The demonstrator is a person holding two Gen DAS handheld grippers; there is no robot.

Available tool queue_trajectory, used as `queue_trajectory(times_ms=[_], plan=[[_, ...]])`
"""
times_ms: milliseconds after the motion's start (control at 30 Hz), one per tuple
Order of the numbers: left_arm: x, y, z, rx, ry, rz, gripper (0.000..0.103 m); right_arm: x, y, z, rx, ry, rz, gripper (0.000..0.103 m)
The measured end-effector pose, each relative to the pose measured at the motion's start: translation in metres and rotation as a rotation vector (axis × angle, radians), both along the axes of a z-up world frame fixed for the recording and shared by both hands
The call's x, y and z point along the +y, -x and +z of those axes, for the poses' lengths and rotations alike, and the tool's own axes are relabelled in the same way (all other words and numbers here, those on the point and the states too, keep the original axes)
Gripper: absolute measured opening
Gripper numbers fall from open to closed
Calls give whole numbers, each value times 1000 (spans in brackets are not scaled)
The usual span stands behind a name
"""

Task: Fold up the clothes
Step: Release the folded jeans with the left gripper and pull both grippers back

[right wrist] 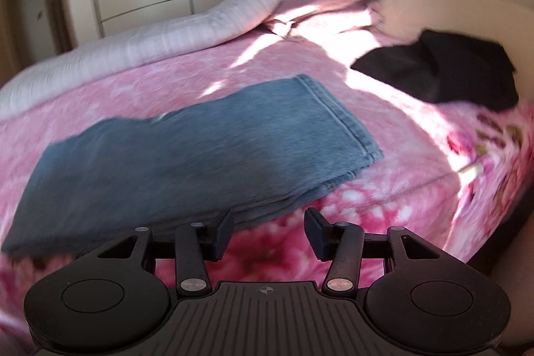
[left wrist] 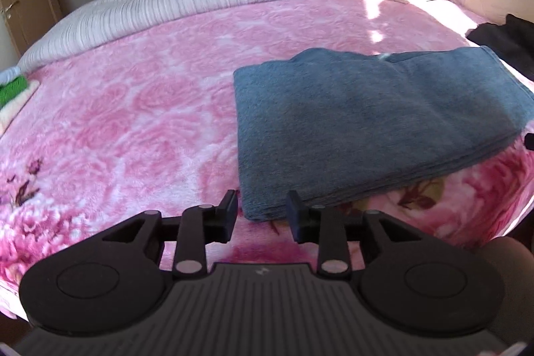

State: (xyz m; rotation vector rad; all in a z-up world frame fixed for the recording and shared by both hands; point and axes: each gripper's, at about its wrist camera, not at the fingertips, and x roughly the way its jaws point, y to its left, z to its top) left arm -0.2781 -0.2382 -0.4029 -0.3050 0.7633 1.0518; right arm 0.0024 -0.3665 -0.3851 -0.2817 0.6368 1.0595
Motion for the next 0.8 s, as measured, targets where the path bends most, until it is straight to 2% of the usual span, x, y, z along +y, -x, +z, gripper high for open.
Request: queue_trajectory(times_ms=[300, 600, 800], plan=[[-14, 5, 18, -36, -23, -28, 30, -3, 12, 20, -16, -5, 4, 52], [-13, 15, 11, -50, 8, -41, 31, 3, 25, 18, -45, 25, 23, 53], [1, 49, 7, -136, 51, -40, 31, 13, 27, 12, -53, 47, 28, 53]])
